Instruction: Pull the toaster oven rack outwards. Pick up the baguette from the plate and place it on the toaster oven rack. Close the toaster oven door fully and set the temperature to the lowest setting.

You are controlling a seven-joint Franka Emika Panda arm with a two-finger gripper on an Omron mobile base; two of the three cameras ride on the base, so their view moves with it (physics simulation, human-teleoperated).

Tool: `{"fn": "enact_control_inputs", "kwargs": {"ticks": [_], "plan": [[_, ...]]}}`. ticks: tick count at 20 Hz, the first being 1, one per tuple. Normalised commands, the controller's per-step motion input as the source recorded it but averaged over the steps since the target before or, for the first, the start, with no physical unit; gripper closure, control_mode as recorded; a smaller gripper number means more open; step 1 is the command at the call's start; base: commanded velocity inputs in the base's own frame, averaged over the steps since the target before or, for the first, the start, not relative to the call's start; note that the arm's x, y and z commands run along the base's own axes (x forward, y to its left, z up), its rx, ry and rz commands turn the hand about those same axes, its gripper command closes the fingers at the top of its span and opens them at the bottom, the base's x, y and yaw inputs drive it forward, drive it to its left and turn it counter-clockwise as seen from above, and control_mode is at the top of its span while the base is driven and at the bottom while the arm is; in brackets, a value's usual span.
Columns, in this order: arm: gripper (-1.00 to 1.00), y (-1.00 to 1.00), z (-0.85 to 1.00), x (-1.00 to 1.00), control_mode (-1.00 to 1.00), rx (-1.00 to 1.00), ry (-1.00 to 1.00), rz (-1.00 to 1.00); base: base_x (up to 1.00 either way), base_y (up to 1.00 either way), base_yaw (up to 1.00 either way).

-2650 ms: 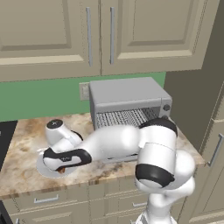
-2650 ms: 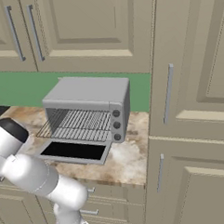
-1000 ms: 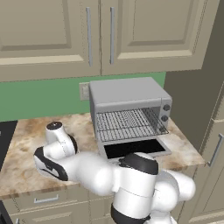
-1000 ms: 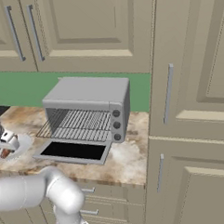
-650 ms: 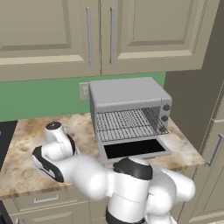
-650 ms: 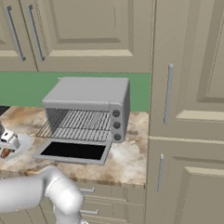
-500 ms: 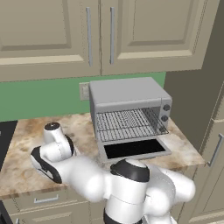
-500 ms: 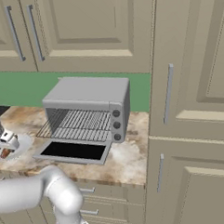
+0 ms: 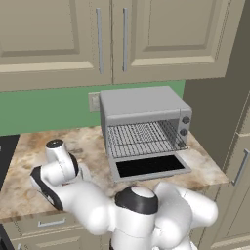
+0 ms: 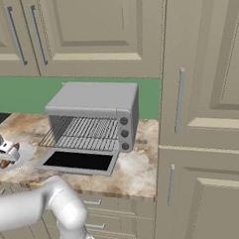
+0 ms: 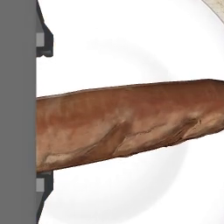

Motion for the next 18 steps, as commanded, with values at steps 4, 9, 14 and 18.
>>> {"fn": "enact_control_inputs", "kwargs": {"ticks": [4,9,14,18], "plan": [[1.00,0.00,0.00,0.00,-1.00,0.00,0.00,0.00,0.00,0.00,0.00],[1.00,0.00,0.00,0.00,-1.00,0.00,0.00,0.00,0.00,0.00,0.00],[1.00,0.00,0.00,0.00,-1.00,0.00,0.00,0.00,0.00,0.00,0.00],[1.00,-0.08,0.52,-0.18,-1.00,0.03,-0.01,0.00,0.00,0.00,0.00]]}}
